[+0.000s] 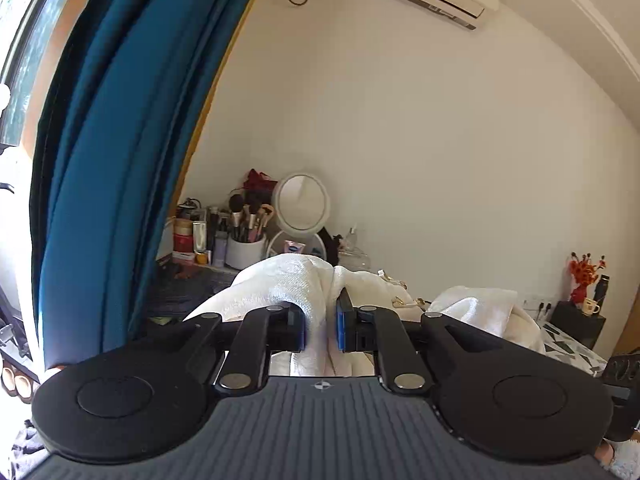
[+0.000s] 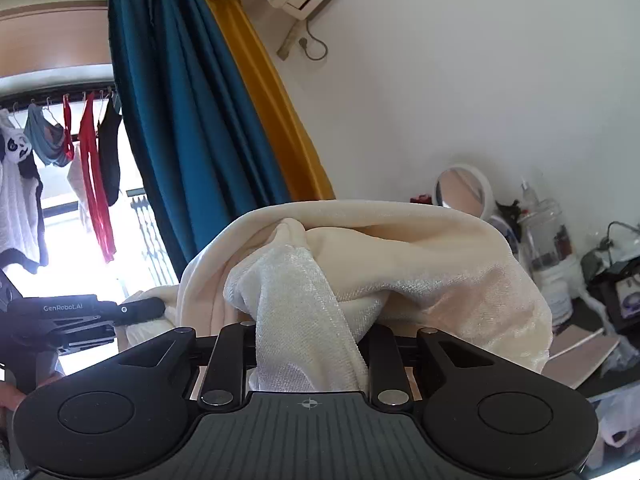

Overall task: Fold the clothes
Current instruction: 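Carry the cream robe with both grippers over to the patterned bed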

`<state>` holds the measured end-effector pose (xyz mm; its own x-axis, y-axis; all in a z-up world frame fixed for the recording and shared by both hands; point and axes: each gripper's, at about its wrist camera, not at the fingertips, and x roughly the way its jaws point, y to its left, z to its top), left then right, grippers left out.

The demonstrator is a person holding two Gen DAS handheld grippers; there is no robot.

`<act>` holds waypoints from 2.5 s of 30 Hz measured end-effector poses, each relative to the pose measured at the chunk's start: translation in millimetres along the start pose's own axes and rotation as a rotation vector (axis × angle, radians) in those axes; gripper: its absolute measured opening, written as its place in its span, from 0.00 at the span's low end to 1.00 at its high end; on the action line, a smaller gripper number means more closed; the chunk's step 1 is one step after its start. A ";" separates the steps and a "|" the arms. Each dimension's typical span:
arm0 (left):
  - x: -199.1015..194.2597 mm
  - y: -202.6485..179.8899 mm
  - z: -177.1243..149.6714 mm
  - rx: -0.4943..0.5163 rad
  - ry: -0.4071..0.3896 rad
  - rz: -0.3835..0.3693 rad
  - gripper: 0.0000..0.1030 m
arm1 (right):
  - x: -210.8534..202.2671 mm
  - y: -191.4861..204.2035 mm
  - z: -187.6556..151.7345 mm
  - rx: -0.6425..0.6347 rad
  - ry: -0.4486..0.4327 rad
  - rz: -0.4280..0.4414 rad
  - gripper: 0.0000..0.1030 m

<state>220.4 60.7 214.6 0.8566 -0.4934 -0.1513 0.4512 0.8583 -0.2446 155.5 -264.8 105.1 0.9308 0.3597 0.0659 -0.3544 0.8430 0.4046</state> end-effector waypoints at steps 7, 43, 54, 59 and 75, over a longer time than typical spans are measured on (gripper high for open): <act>-10.9 -14.3 -12.7 0.047 0.034 -0.202 0.14 | -82.2 51.7 -13.2 -0.050 -0.015 -0.156 0.19; 63.3 -516.3 -174.2 0.034 0.229 -0.964 0.15 | -556.9 -97.0 94.5 -0.091 -0.082 -0.780 0.20; 166.2 -600.5 -198.2 0.033 0.287 -1.036 0.15 | -589.1 -221.0 137.8 -0.046 -0.114 -0.825 0.20; 259.1 -620.3 -193.8 0.039 0.283 -1.059 0.16 | -551.6 -302.6 160.4 -0.017 -0.103 -0.823 0.20; 493.6 -669.1 -134.3 0.046 0.193 -1.091 0.17 | -394.1 -518.9 282.4 -0.050 -0.204 -0.780 0.20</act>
<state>307.7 -776.0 174.9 -0.0575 -0.9981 -0.0243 0.9521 -0.0475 -0.3022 -2.0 -957.0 126.8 0.9081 -0.4156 -0.0516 0.4048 0.8396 0.3622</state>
